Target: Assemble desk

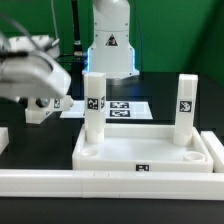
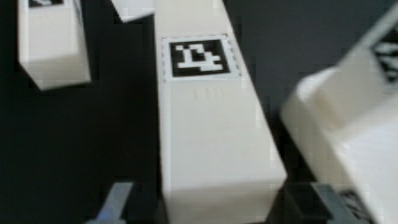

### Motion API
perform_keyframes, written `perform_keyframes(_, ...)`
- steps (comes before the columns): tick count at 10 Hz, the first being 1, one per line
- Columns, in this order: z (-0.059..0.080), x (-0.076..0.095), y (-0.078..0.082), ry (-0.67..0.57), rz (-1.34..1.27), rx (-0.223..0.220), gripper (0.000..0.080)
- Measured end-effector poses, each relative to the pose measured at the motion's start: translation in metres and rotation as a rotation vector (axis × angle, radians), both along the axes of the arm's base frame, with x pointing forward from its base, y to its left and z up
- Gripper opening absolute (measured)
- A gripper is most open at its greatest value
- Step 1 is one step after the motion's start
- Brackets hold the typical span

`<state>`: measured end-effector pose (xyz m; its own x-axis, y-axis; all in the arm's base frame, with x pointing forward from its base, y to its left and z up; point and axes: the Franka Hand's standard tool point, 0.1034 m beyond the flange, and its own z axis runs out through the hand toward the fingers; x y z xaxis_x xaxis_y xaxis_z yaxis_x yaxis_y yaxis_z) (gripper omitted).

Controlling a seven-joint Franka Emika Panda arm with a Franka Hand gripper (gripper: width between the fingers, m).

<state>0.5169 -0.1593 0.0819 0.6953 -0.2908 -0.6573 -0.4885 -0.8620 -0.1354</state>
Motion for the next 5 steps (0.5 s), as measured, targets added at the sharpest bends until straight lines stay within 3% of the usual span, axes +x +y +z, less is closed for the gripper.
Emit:
perform_keyframes(1, 0.014, 0.002, 0.003, -0.02, 0.0, 0.0, 0.0287)
perform_keyframes(2, 0.021, 0.013, 0.002, -0.076, 0.001, -0.027, 0.0287)
perform_keyframes(4, 0.049, 0.031, 0.013, -0.19, 0.006, -0.076, 0.0287)
perform_keyframes(5, 0.045, 0.036, 0.011, -0.264, 0.003, -0.116, 0.0287)
